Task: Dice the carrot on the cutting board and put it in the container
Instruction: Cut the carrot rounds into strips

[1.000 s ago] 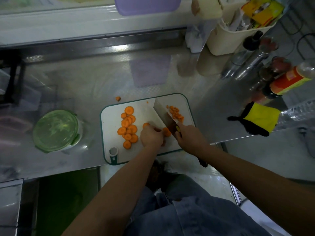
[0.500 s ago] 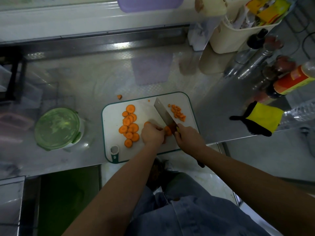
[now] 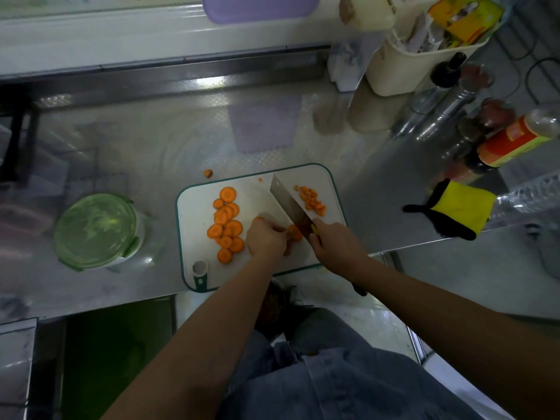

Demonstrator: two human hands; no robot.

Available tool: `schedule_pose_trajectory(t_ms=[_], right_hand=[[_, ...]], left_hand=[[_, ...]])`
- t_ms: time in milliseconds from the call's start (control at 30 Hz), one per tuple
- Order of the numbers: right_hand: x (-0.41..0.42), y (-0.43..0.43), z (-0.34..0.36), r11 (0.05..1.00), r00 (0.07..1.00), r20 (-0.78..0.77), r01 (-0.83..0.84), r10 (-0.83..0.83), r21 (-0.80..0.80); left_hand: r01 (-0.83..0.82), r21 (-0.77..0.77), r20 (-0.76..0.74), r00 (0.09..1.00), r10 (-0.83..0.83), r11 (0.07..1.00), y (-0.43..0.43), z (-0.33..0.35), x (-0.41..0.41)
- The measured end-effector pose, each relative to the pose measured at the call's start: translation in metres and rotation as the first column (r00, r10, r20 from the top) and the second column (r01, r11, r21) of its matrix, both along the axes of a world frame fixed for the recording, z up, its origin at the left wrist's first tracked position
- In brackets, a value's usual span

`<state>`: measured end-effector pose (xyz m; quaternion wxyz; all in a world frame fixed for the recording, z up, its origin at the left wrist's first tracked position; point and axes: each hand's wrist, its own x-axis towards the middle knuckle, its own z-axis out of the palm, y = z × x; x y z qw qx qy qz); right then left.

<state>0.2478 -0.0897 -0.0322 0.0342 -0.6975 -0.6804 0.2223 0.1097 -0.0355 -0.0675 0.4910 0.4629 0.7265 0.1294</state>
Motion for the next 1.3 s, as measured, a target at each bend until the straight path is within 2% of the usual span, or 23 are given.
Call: schedule_pose_trajectory(t_ms=[433, 600, 933, 1100, 1300], right_hand=[[-0.006, -0.004, -0.011, 0.999, 0.999, -0.009, 0.037, -0.037, -0.009], [-0.009, 0.007, -0.012, 0.994, 0.99, -0.087, 0.114, -0.113, -0.003], [0.005, 0.003, 0.006, 0.998, 0.993, -0.098, 0.063, -0.061, 0.016], [0.003, -0.001, 0.012, 0.999, 0.996, -0.082, 0.043, -0.043, 0.003], [0.001, -0.001, 0.014, 0.999, 0.996, -0.08, 0.022, -0.025, -0.032]], left_hand=[[-0.034, -0.01, 0.003, 0.999, 0.034, 0.999, 0.001, -0.002, 0.0], [-0.006, -0.01, -0.008, 1.0, 0.006, 1.0, 0.002, -0.002, -0.001], [-0.037, -0.088, 0.021, 0.999, 0.039, 0.995, 0.006, -0.003, 0.001], [-0.006, -0.105, -0.019, 1.0, 0.004, 0.994, 0.008, -0.009, -0.002], [-0.019, -0.097, 0.04, 0.999, 0.023, 0.995, 0.006, 0.002, -0.001]])
